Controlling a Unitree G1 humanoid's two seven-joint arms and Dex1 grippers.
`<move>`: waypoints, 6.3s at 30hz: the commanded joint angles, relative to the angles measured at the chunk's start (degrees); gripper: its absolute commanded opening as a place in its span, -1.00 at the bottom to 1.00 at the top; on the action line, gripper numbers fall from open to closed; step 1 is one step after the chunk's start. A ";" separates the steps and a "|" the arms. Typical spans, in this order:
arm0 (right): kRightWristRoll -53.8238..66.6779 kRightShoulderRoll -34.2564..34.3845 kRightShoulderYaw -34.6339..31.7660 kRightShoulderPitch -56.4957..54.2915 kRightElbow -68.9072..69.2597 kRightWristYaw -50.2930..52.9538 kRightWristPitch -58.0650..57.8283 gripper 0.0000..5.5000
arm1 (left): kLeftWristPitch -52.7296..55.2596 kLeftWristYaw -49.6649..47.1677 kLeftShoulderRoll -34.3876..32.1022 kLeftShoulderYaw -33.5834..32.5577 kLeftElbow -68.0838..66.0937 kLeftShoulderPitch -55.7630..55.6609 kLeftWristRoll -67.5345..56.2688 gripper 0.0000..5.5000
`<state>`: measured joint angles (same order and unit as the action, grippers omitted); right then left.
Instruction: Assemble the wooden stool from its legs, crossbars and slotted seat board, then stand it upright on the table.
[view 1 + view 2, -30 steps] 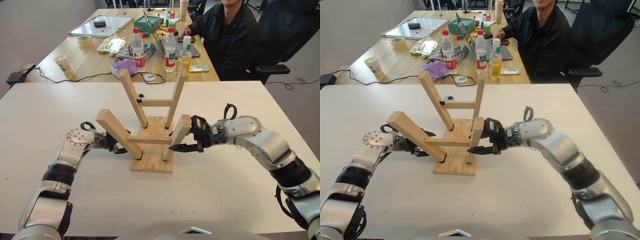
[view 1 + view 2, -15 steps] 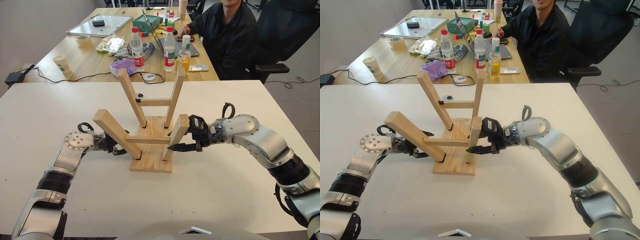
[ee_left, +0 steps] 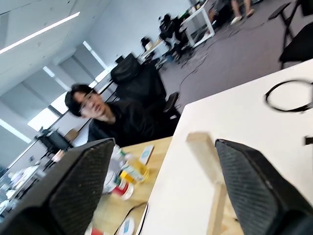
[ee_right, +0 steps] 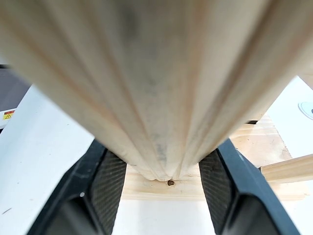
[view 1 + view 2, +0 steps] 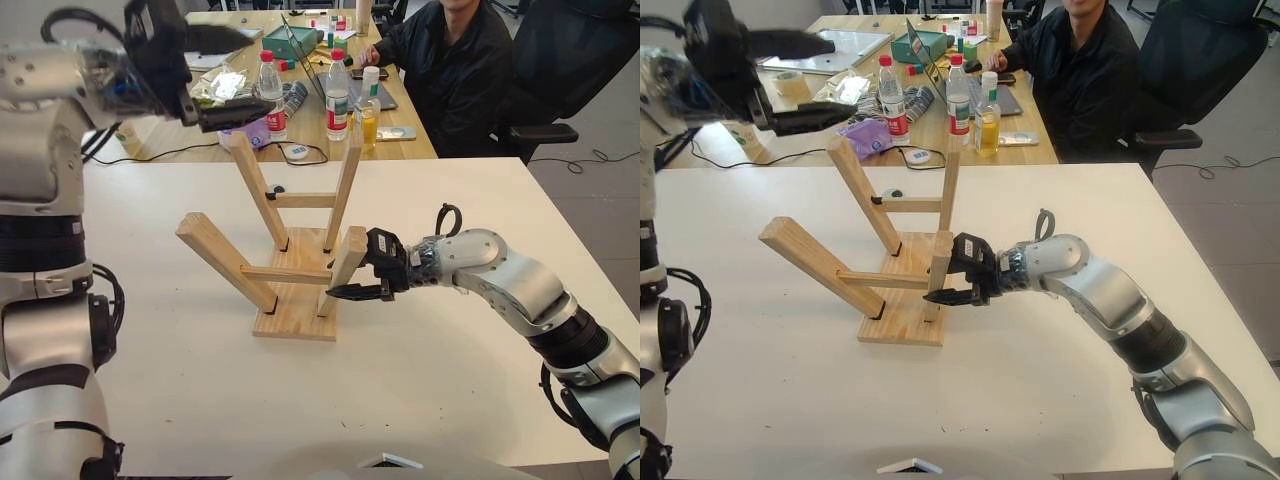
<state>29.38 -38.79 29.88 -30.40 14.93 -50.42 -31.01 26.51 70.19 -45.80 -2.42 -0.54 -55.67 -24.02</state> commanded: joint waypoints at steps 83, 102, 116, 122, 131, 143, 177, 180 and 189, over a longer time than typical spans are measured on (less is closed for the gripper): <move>-2.41 -2.89 5.02 6.99 -4.22 7.58 -15.49 -0.25 | -10.73 8.85 -5.99 29.76 8.93 32.10 21.53 -1.00; -3.96 -0.47 9.28 2.62 -3.16 6.55 -16.80 -0.25 | -9.13 8.38 -5.39 30.57 12.42 34.93 22.54 -1.00; -7.99 -1.36 19.60 0.48 -9.16 4.35 -20.62 -0.25 | 3.32 3.09 1.68 20.81 20.22 28.35 9.86 -1.00; -7.09 -2.65 16.38 1.34 -8.94 4.10 -18.22 -0.25 | 14.92 1.60 -0.44 3.78 21.13 11.67 -3.70 -1.00; -4.07 0.03 0.10 0.66 -5.44 6.02 -15.55 0.19 | 16.95 -0.68 -5.86 -8.94 7.83 6.61 -10.57 -1.00; -2.42 8.97 -29.14 23.05 9.12 28.40 -26.01 0.49 | 6.67 -24.27 -3.76 -6.77 -9.09 33.84 9.46 -1.00; 13.86 15.36 -48.87 -3.76 22.73 25.67 -29.02 0.49 | 16.04 -15.16 -0.67 -20.91 8.87 21.39 -28.16 -1.00; 23.69 15.70 -51.75 -9.15 22.36 26.58 -29.32 0.49 | 25.48 -17.52 -1.77 -24.98 13.88 18.03 -49.84 -1.00; 3.86 -2.34 -18.64 16.97 26.69 13.69 -16.76 0.49 | 18.16 -9.13 -2.47 -5.21 25.19 47.18 -29.27 -1.00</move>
<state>42.51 -33.72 -0.67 -21.14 42.82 -32.42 -50.22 46.37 60.48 -49.70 -15.95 24.05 -15.86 -61.06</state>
